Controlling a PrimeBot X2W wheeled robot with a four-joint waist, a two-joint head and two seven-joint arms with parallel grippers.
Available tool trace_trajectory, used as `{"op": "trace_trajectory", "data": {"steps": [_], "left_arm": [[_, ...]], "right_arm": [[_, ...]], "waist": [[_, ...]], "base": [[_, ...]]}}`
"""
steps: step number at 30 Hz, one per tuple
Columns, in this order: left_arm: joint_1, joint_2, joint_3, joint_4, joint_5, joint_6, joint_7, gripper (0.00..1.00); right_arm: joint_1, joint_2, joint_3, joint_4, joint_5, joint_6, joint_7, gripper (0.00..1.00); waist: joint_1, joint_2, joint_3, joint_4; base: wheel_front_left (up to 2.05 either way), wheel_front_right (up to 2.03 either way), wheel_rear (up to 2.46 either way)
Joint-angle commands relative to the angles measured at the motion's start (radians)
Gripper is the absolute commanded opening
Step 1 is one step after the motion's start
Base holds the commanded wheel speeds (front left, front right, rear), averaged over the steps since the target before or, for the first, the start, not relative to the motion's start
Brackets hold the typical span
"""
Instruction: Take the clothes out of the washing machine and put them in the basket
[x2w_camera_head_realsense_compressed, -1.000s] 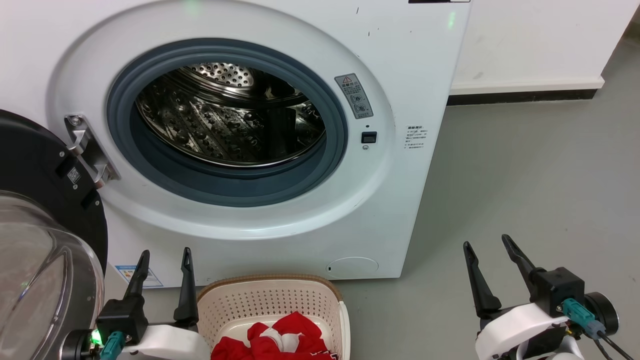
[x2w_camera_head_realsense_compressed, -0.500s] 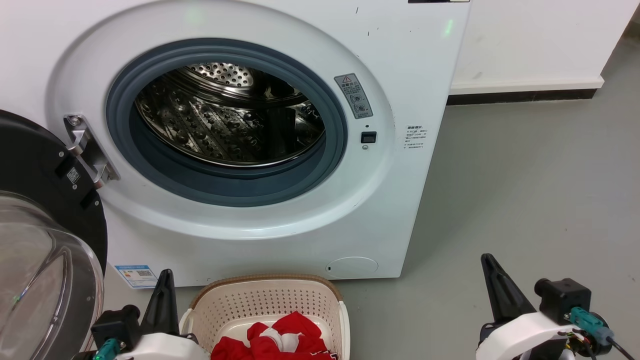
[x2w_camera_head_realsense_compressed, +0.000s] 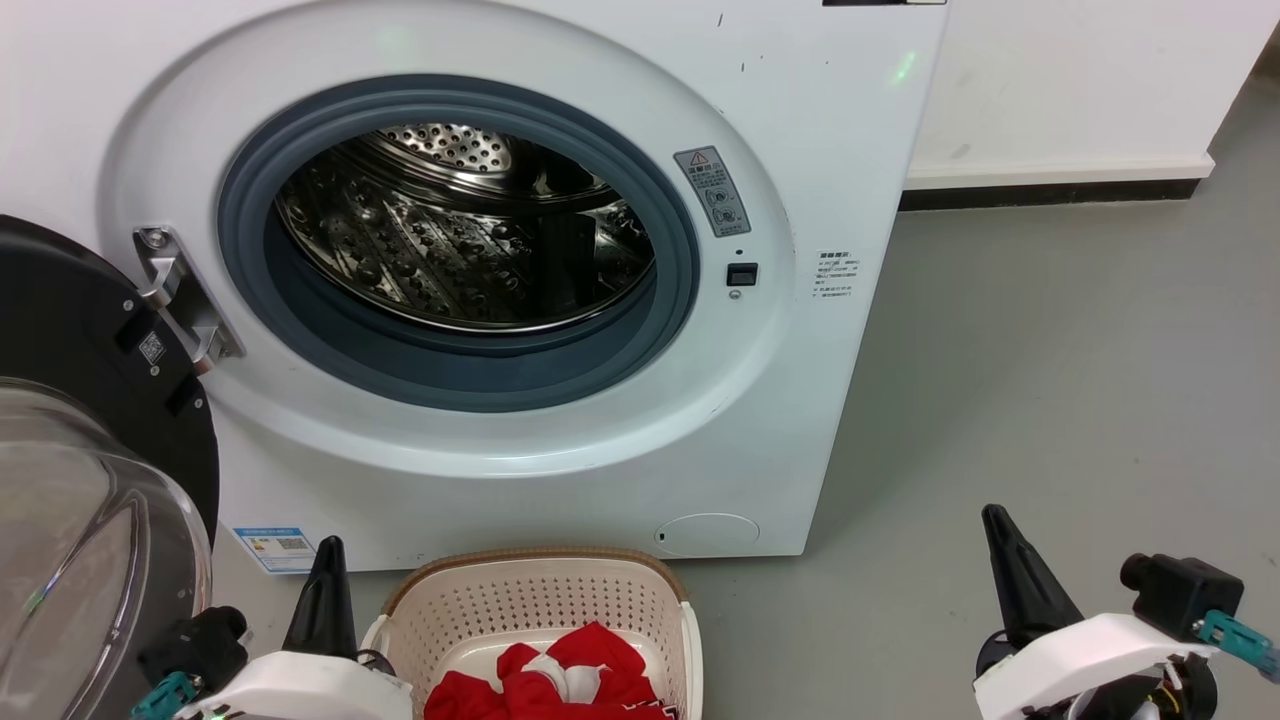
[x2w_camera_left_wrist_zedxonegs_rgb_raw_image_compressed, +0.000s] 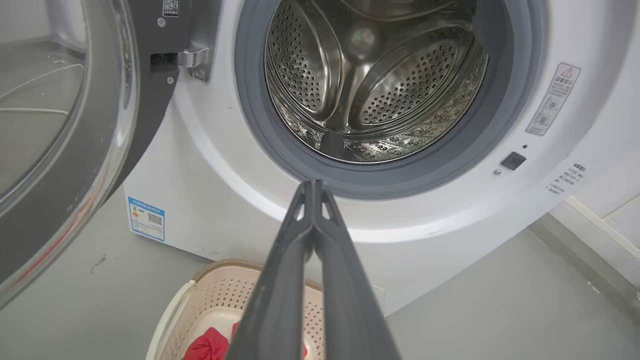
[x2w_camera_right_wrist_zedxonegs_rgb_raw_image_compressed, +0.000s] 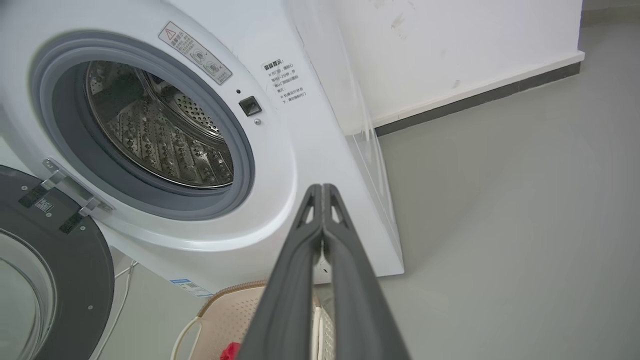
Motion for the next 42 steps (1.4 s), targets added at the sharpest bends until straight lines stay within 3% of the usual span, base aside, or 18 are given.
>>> {"op": "trace_trajectory", "data": {"steps": [1, 19, 42], "left_arm": [[-0.031, 0.002, 0.007, -0.011, -0.041, -0.008, 0.007, 0.00], [-0.058, -0.003, 0.021, 0.001, -0.328, -0.028, 0.078, 0.00], [-0.084, -0.009, 0.036, 0.015, -0.608, -0.050, 0.149, 0.00]], "right_arm": [[-0.035, -0.008, -0.005, -0.010, 0.046, 0.000, 0.003, 0.00], [-0.056, -0.016, -0.027, 0.007, 0.355, 0.000, 0.038, 0.00], [-0.075, -0.019, -0.055, 0.025, 0.651, 0.000, 0.078, 0.00]], "waist": [[0.0000, -0.0001, 0.000, 0.001], [0.0000, -0.0001, 0.001, 0.010], [0.0000, -0.0001, 0.002, 0.022]], "base": [[0.00, 0.00, 0.00], [0.00, 0.00, 0.00], [0.00, 0.00, 0.00]]}}
